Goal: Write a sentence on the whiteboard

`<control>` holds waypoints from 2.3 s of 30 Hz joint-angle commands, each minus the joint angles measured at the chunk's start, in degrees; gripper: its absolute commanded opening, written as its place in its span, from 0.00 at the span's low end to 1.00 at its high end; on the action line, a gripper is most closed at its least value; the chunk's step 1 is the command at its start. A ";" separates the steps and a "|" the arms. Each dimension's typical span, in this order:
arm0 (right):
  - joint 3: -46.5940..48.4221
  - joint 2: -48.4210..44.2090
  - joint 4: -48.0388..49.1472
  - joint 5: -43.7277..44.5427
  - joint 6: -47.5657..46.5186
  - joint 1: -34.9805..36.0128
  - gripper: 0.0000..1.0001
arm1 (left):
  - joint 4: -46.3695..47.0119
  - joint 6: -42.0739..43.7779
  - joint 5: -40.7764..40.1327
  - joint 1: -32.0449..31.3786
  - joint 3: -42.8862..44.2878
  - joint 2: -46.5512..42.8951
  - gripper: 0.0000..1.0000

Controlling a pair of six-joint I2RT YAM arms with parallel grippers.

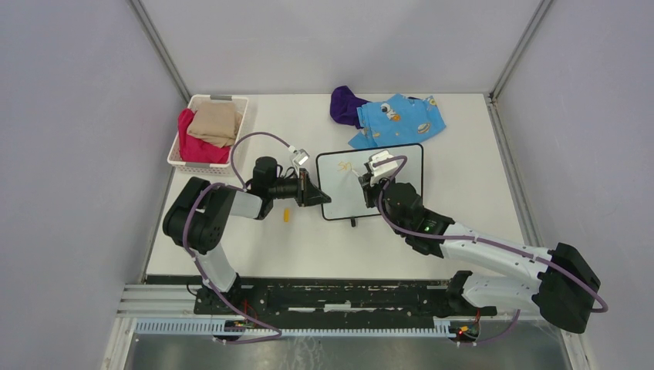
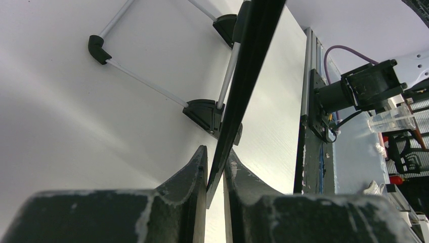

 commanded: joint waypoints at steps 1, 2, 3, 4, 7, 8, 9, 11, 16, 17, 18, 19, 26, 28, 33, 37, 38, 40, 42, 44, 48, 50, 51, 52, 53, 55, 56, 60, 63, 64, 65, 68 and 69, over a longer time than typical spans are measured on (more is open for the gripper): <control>1.13 -0.11 -0.11 1.47 -0.25 -0.54 0.00 | -2.69 2.95 -1.76 -0.15 0.96 -0.81 0.08; 1.60 -0.02 -0.25 1.58 -0.55 -0.60 0.00 | -3.26 3.31 -1.76 -0.16 1.02 -0.86 0.07; 2.23 0.12 -0.37 1.67 -0.91 -0.59 0.00 | -3.64 3.51 -1.87 -0.28 1.16 -0.86 0.07; 2.76 0.34 -0.52 1.79 -1.11 -0.56 0.00 | -3.73 3.52 -1.89 -0.31 1.14 -0.82 0.06; 3.87 0.80 -0.66 1.92 -1.81 -0.49 0.00 | -3.69 3.54 -1.88 -0.29 1.20 -0.66 0.06; 4.17 0.88 -0.64 1.92 -1.94 -0.55 0.00 | -3.79 3.62 -1.78 -0.31 1.21 -0.64 0.06; 4.50 1.08 -0.63 1.97 -2.00 -0.63 0.00 | -3.78 3.67 -1.76 -0.35 1.21 -0.70 0.06; 5.03 1.36 -0.63 1.93 -2.16 -0.61 0.00 | -3.80 3.67 -1.91 -0.40 1.20 -0.73 0.06; 6.00 1.94 -0.71 2.23 -2.60 -0.64 0.00 | -3.98 3.80 -1.89 -0.49 1.20 -0.73 0.05; 6.13 2.00 -0.71 2.40 -2.69 -0.72 0.00 | -3.95 3.74 -1.89 -0.49 1.20 -0.73 0.05; 6.22 2.07 -0.64 2.52 -2.79 -0.90 0.00 | -3.98 3.84 -1.91 -0.49 1.24 -0.74 0.05; 6.30 2.07 -0.64 2.54 -2.82 -1.04 0.00 | -4.06 3.85 -1.90 -0.49 1.24 -0.73 0.05; 5.76 1.48 -1.07 3.08 -2.82 -1.83 0.00 | -4.07 3.89 -1.87 -0.49 1.29 -0.75 0.04; 5.31 1.16 -1.21 3.09 -2.64 -2.09 0.00 | -4.07 3.81 -1.90 -0.49 1.26 -0.73 0.04; 4.07 0.27 -1.53 3.30 -2.36 -2.27 0.00 | -4.26 3.89 -1.95 -0.49 1.22 -0.73 0.04; 3.03 -0.35 -1.52 3.25 -2.13 -2.32 0.00 | -4.49 3.98 -2.00 -0.42 1.38 -0.60 0.03; 2.90 -0.52 -1.60 3.17 -2.08 -2.30 0.00 | -4.53 3.96 -2.01 -0.48 1.32 -0.66 0.03; 2.48 -0.58 -1.69 2.95 -1.95 -2.34 0.00 | -4.59 4.03 -1.99 -0.48 1.39 -0.65 0.03; 1.94 -0.68 -1.77 2.56 -1.77 -2.29 0.00 | -4.75 4.13 -2.09 -0.57 1.47 -0.65 0.03; 1.37 -0.81 -1.95 2.36 -1.61 -2.30 0.00 | -4.89 4.15 -2.06 -0.57 1.43 -0.64 0.03; 0.36 -1.35 -2.08 2.02 -1.10 -2.32 0.00 | -4.99 4.33 -2.14 -0.66 1.51 -0.64 0.03; -0.13 -1.66 -2.19 1.99 -0.98 -2.30 0.00 | -5.19 4.40 -2.13 -0.66 1.55 -0.66 0.03; -0.35 -1.71 -2.22 1.90 -0.90 -2.30 0.00 | -5.33 4.46 -2.19 -0.66 1.64 -0.69 0.03; -0.58 -1.93 -2.29 1.81 -0.85 -2.30 0.00 | -5.50 4.55 -2.23 -0.70 1.67 -0.65 0.03; -0.67 -2.10 -2.45 1.76 -0.72 -2.35 0.00 | -5.63 4.57 -2.24 -0.72 1.73 -0.66 0.03; -0.97 -2.49 -2.58 1.58 -0.68 -2.36 0.00 | -5.74 4.70 -2.20 -0.78 1.73 -0.73 0.03; -1.06 -2.56 -2.58 1.61 -0.61 -2.31 0.00 | -5.70 4.68 -2.19 -0.83 1.72 -0.73 0.03; -0.47 -3.45 -2.70 1.43 -0.48 -2.24 0.00 | -5.96 4.76 -2.35 -0.83 1.79 -0.64 0.03; 0.30 -4.55 -2.52 1.37 -0.55 -2.32 0.00 | -6.45 5.12 -2.35 -0.91 1.80 -0.72 0.03; 0.49 -4.88 -2.57 1.52 -0.54 -2.36 0.00 | -6.40 5.12 -2.37 -0.88 1.87 -0.71 0.03; 0.73 -5.11 -2.53 1.77 -0.69 -2.31 0.00 | -6.42 5.12 -2.33 -0.92 1.91 -0.68 0.03; 1.13 -5.26 -1.93 2.75 -1.37 -2.35 0.00 | -6.48 5.11 -2.29 -0.92 1.87 -0.64 0.02; 1.28 -5.19 -1.78 2.96 -1.52 -2.38 0.00 | -6.49 5.12 -2.34 -0.93 1.88 -0.62 0.02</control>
